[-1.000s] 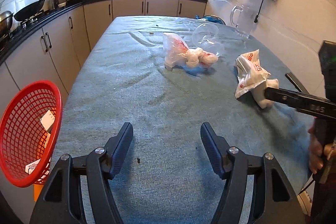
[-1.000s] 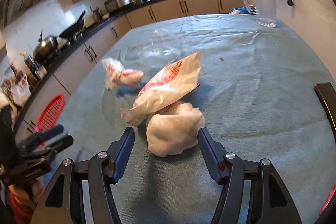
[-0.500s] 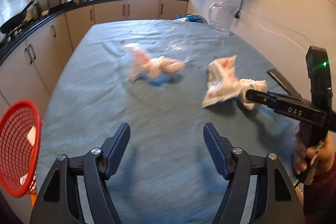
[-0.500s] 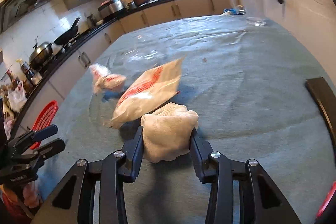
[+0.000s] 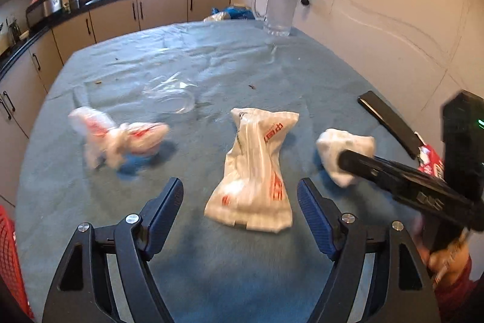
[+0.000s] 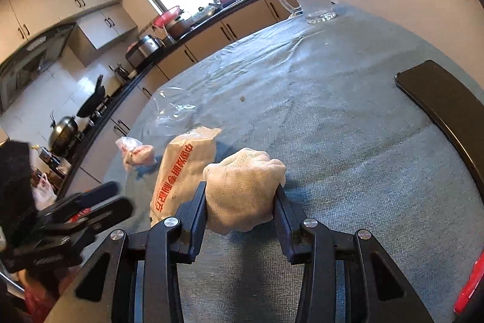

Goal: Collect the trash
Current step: 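Grasp the white paper bag with the left gripper while the right grasps the white cloth, then carry the paper bag and cloth over the red wastebasket and open both grippers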

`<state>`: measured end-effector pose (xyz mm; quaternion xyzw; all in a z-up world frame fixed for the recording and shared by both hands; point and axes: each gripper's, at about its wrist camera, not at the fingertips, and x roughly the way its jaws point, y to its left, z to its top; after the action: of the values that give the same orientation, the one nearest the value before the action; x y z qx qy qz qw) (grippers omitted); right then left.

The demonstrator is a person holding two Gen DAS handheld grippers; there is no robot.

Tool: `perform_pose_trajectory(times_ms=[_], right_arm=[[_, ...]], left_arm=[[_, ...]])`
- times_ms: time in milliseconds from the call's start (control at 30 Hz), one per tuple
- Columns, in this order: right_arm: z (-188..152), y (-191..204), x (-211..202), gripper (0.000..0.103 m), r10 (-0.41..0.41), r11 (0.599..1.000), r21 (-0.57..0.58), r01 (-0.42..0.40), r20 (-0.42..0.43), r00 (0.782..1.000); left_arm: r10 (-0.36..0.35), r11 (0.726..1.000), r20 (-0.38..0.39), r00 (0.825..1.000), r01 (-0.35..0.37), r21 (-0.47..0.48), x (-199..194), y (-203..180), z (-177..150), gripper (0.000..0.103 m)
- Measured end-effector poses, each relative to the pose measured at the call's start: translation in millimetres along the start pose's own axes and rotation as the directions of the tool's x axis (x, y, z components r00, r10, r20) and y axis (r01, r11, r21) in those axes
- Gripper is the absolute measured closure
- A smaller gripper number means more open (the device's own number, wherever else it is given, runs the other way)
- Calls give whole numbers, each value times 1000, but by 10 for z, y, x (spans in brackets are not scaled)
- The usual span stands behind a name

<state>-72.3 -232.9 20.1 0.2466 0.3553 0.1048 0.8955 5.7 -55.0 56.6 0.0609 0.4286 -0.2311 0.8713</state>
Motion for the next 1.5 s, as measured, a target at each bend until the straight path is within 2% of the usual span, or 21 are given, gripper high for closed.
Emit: perform_pose_trajectory(times_ms=[333,400,433,567,700,833,1067,1500], right_arm=[[-10,-127,-164,59,18,997,71,-25,88,996],[-12,-126,-174,59,20,997,70,-26,91,996],[-9,-127,-174,59,23,997,70,-30,90,996],[-1,-134,-165,59,26,997,69,-32,84,996],[1,-141,-165,59,23,997,65,-28,75,997],[-1,-114,-150,59,13,998,58,-16,62,998],[19,-81,-69,59,-19,999,46,18,32,999],[-10,92,1,59,-112,993,-25,112,11,994]], left_arm=[[24,998,-107,994,-18,57,559,-208,197,28],[27,998,-121,992,-19,66,617,-242,170,43],[65,994,-105,992,-55,91,618,-282,149,49],[74,994,-88,993,-66,85,575,-270,116,51],[76,995,-55,996,-73,67,379,-196,-41,52],[60,998,-16,998,-60,10,116,-34,-215,52],[111,993,63,992,-108,-42,-256,227,-484,52],[142,984,119,983,-127,-121,-625,631,-764,51]])
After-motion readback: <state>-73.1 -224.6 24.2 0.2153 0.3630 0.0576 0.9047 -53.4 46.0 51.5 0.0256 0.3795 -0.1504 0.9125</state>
